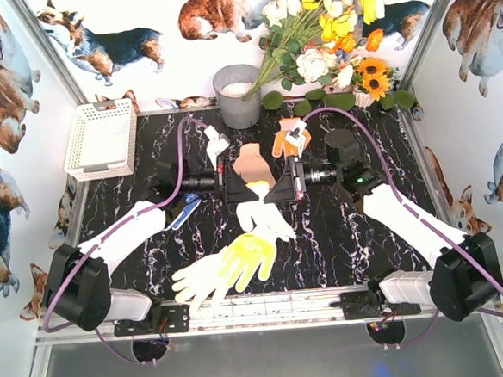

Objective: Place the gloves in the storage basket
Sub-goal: Turn over the glove at the center of the board.

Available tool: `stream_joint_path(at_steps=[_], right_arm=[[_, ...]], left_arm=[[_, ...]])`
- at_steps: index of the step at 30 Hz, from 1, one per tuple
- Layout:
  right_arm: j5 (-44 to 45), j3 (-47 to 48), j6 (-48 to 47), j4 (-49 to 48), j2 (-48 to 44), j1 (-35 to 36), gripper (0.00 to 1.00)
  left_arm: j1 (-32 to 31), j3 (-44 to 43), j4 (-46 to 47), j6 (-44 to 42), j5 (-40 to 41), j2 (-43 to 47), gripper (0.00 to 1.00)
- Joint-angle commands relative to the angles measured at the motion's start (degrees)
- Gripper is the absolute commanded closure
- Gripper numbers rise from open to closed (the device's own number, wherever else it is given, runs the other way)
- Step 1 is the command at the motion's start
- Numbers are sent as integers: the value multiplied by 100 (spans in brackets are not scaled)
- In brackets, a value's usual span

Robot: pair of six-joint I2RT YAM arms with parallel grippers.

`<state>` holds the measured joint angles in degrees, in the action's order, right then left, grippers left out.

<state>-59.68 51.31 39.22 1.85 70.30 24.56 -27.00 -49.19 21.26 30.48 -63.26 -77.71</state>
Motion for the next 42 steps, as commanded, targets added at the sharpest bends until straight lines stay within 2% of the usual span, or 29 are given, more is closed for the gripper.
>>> stream_joint_path(at_steps=[1,4,6,8,11,13,16,21,23,27,28,31,32,34,38,42], right_arm=[[268,396,-733,718,-43,49,99],[1335,557,-1148,1465,-154,20,76],[2526,590,-1369,2061,-260,-13,50],[3657,651,-1494,2654,-348,-90,31],[5139,608,-1280,3292,-533,-351,16],[5570,574,-1167,3534,-730,-659,10],[5651,580,-1211,3637,-1071,-1034,9],[5882,606,-1355,3636,-1626,-1203,6],[5982,520,-1342,3604,-1800,-1207,5],[6048,242,-1265,3417,-2026,-1225,4],[6047,199,-1252,3372,-2037,-1232,4],[5997,164,-1246,3327,-1946,-1234,3],[5955,186,-1242,3323,-1884,-1234,3],[5797,233,-1235,3299,-1736,-1234,3],[5337,237,-1219,3183,-1486,-1234,6],[4885,50,-951,3068,-1320,-1234,13]], left_arm=[[-42,-178,-282,-378,154,-36,100],[-42,-192,-431,-488,499,-64,100],[-48,-131,-476,-563,989,-80,100],[-112,-77,-528,-678,1621,-147,100],[-330,-134,-426,-854,2570,-428,100],[-432,-393,-369,-1025,2950,-712,100],[-453,-1156,-536,-1471,3383,-1125,100],[-631,-2229,-665,-1894,3446,-1643,100],[-931,-2211,-706,-2046,3417,-1789,100],[-1675,-1554,-1074,-2190,3096,-2101,100],[-1850,-1302,-999,-2048,2900,-2180,94],[-2419,-701,-642,-1458,2339,-2341,34],[-2585,-577,-612,-1343,2318,-2314,24],[-2798,-380,-569,-1160,2479,-2096,16],[-2687,-53,-494,-911,3216,-1332,11],[-2623,26,-775,-760,3892,-914,11]])
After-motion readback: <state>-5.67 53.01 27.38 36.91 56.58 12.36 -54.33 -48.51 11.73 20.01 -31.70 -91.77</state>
